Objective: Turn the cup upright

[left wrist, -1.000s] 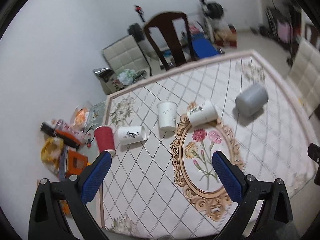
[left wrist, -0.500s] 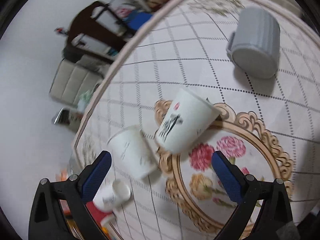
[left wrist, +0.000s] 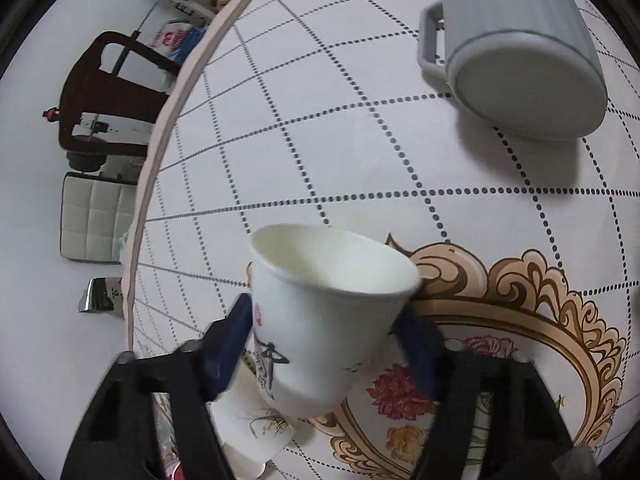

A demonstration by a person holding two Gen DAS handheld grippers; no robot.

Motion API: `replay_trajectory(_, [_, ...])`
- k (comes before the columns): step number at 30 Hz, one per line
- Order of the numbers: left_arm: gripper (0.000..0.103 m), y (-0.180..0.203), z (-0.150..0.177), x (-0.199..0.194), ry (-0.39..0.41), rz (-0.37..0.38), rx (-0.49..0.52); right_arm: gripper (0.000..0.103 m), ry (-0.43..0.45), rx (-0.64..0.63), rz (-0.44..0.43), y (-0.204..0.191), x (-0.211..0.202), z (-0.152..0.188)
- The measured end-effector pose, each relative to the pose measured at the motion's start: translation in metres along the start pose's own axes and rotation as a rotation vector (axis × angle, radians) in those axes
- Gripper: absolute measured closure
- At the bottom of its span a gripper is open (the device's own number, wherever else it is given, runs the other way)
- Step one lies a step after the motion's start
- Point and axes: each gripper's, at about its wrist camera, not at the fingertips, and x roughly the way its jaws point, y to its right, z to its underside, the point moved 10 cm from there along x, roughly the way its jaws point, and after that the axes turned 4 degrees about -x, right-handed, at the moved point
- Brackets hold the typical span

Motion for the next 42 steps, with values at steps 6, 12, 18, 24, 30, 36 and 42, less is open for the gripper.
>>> replay_trajectory(6, [0.039,-0.001,-0.001,-0.002,0.013,0.027,-0.015,0.000,0.005,0.012,0.015,0.003,-0.003,-0.002])
replay_trajectory(12, [0.039,-0.014,0.008,-0.023,0.037,0.033,-0.111,0.000,0.025,0.022,0.029,0.004,-0.016,0.006])
replay_trajectory(18, [0.039,-0.024,0.038,-0.063,0.022,0.079,-0.286,0.000,0.050,0.005,0.021,0.003,-0.030,0.020])
replay_trajectory(24, [0.039,-0.019,0.098,-0.095,-0.070,0.167,-0.568,0.000,0.088,-0.080,-0.039,-0.011,-0.044,0.036])
replay_trajectory(30, [0.039,0.003,0.165,-0.096,-0.199,0.294,-0.865,0.000,0.114,-0.197,-0.077,-0.039,-0.049,0.054])
replay_trajectory(36, [0.039,0.036,0.218,-0.074,-0.328,0.472,-1.139,0.000,0.097,-0.290,-0.075,-0.069,-0.045,0.074])
replay_trajectory(42, [0.039,0.048,0.230,-0.043,-0.372,0.579,-1.282,0.000,0.074,-0.367,-0.026,-0.092,-0.040,0.090])
